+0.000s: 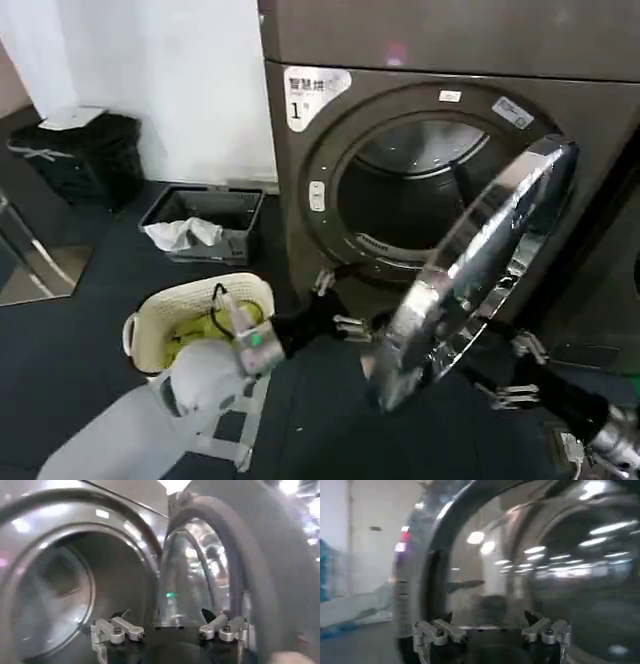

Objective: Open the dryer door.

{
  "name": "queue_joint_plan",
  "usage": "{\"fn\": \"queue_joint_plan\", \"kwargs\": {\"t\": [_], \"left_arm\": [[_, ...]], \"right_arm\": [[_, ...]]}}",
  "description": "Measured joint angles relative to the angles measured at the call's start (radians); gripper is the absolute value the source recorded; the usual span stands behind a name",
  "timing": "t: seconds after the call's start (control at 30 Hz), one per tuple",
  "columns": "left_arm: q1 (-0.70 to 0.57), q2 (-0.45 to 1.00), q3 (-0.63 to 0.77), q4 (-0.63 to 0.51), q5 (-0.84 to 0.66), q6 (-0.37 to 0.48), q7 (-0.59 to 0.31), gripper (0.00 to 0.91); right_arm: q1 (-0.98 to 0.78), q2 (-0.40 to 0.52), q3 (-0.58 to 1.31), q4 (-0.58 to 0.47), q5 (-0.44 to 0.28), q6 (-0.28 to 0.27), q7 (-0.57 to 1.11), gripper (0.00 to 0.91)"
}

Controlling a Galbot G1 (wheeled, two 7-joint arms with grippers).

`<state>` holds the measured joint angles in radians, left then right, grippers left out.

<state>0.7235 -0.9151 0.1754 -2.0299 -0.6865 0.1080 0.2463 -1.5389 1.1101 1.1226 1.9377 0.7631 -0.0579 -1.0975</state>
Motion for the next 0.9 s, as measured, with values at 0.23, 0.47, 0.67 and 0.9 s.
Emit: {"fn": "queue_joint_plan", "kwargs": {"t": [0.23,0.47,0.67,0.9], "left_arm": [[-0.045,-0.016,0.067,0.01,-0.004,0.0,0.0,0.907],[-0.085,-0.034,0.13,0.018,-0.006,0.001,0.0,0.907],[-0.117,-0.054,0.183,0.023,-0.019,0.003,0.0,0.907],[-0.169,-0.055,0.267,0.046,-0.075,-0.033,-0.002,0.907]], "right_arm": [[-0.005,0.045,0.194,-0.052,0.03,0.025,0.07,0.907],[0.0,0.076,0.393,-0.102,0.07,0.039,0.156,0.907],[0.033,0.1,0.552,-0.132,0.072,0.049,0.281,0.907],[0.04,0.09,0.72,-0.161,0.009,0.046,0.459,0.907]]}}
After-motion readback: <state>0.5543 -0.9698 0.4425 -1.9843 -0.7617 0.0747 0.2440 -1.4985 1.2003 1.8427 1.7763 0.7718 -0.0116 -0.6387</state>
